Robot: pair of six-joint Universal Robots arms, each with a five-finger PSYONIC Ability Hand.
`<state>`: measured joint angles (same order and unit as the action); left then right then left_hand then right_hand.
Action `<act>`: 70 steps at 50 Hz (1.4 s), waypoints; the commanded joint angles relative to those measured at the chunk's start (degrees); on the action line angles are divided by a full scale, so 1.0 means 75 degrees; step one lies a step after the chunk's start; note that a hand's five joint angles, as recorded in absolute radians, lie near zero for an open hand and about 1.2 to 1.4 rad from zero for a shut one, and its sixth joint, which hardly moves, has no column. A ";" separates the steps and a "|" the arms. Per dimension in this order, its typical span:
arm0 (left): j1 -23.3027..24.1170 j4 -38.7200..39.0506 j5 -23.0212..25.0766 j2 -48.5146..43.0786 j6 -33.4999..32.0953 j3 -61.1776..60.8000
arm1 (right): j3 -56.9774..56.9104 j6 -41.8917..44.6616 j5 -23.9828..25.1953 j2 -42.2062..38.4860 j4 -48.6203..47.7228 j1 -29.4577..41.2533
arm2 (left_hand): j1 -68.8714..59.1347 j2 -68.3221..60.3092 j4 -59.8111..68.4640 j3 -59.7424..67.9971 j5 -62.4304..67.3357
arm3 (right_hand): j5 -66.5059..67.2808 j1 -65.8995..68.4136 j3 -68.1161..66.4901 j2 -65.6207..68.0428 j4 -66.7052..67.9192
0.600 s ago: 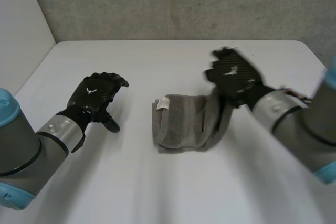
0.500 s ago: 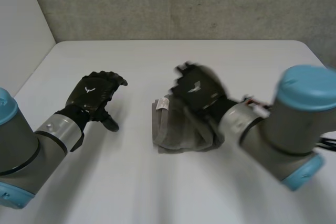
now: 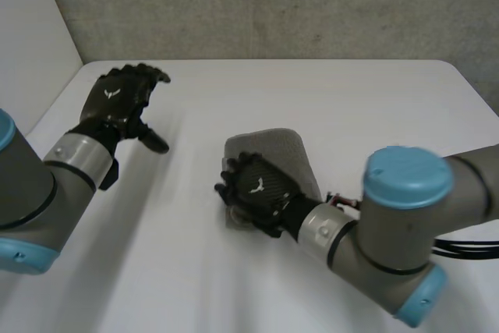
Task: Fold the towel.
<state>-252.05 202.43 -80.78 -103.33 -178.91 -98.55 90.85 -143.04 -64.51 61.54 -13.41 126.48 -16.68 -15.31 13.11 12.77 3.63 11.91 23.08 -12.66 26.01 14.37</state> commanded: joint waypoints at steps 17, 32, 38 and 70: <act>0.1637 -0.1617 -0.0104 -0.2017 0.2010 0.2428 | 0.0018 -0.4692 -0.0865 0.1055 0.0275 -0.2344 | 0.0414 0.0232 -0.0415 -0.0370 -0.0007 | -0.1588 -0.1744 0.0355 -0.2135 -0.0582; 0.2188 -0.1748 -0.1289 -0.3473 0.2000 0.2686 | -0.1461 -0.5010 -0.1372 -0.0998 0.1132 -0.1876 | 0.0435 0.0254 -0.0415 -0.0370 -0.0029 | -0.1588 -0.1744 0.0355 -0.2135 -0.0582; 0.2294 -0.1760 -0.1371 -0.3906 0.1625 0.2815 | -0.1520 -0.4987 -0.1349 -0.1291 0.1143 -0.1747 | 0.0458 0.0276 -0.0415 -0.0370 -0.0052 | -0.1588 -0.1744 0.0355 -0.2135 -0.0582; 0.2223 -0.1947 -0.1734 -0.2453 0.0664 0.2686 | -0.1180 -0.4553 -0.1794 0.0408 0.1132 -0.1653 | 0.0727 0.0545 -0.0415 -0.0370 -0.0321 | -0.1588 -0.1744 0.0355 -0.2135 -0.0582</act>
<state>-235.43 188.55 -93.85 -128.42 -173.95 -77.70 80.60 -176.97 -75.75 57.25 -4.66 114.60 -14.27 -14.84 13.11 12.77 2.46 3.56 12.42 -12.66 14.27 14.37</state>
